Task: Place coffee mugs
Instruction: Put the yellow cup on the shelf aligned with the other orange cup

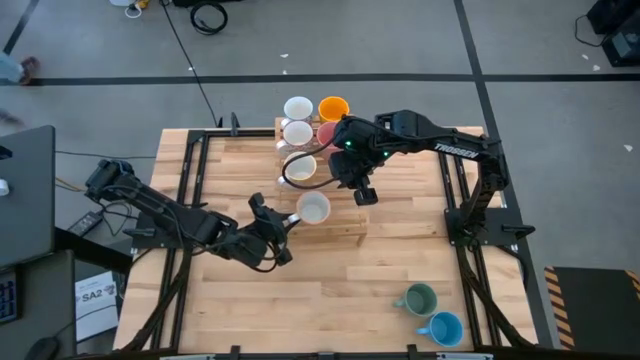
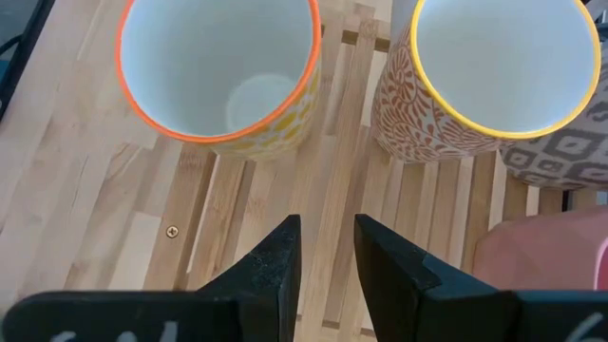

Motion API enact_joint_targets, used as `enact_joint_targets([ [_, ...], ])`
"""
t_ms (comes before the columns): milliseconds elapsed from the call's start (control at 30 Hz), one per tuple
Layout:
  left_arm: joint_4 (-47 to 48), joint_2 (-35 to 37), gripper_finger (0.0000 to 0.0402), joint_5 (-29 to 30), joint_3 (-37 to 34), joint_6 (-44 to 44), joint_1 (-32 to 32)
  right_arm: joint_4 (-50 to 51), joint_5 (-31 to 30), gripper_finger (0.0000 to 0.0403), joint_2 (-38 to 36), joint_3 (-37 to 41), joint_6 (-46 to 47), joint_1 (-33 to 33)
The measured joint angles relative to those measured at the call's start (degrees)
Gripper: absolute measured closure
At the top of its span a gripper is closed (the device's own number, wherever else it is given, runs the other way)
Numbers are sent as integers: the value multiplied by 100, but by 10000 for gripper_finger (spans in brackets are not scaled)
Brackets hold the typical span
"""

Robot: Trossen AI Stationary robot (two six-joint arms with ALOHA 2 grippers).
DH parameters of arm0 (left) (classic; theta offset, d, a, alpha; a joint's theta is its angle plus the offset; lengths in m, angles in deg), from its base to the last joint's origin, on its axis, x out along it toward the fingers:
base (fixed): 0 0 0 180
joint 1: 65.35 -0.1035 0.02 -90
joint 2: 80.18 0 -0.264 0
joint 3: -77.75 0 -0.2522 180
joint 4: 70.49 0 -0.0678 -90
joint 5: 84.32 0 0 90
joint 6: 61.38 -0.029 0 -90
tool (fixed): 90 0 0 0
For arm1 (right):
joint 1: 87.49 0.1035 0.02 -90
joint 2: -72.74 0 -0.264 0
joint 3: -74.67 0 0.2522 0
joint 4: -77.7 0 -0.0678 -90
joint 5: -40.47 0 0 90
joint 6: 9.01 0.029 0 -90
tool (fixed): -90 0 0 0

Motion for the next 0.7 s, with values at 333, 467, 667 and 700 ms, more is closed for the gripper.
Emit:
enact_joint_targets([
  [333, 85, 89, 326, 68, -4, 1, 5, 9, 2, 296, 0, 0, 1, 0],
  [467, 306, 92, 326, 80, -2, 148, 13, 26, 3, 297, 0, 0, 2, 0],
  [667, 396, 92, 326, 97, -2, 151, 41, 27, 4, 297, 0, 0, 2, 0],
  [700, 397, 92, 326, 94, -1, 151, 41, 27, 4, 297, 0, 0, 2, 0],
])
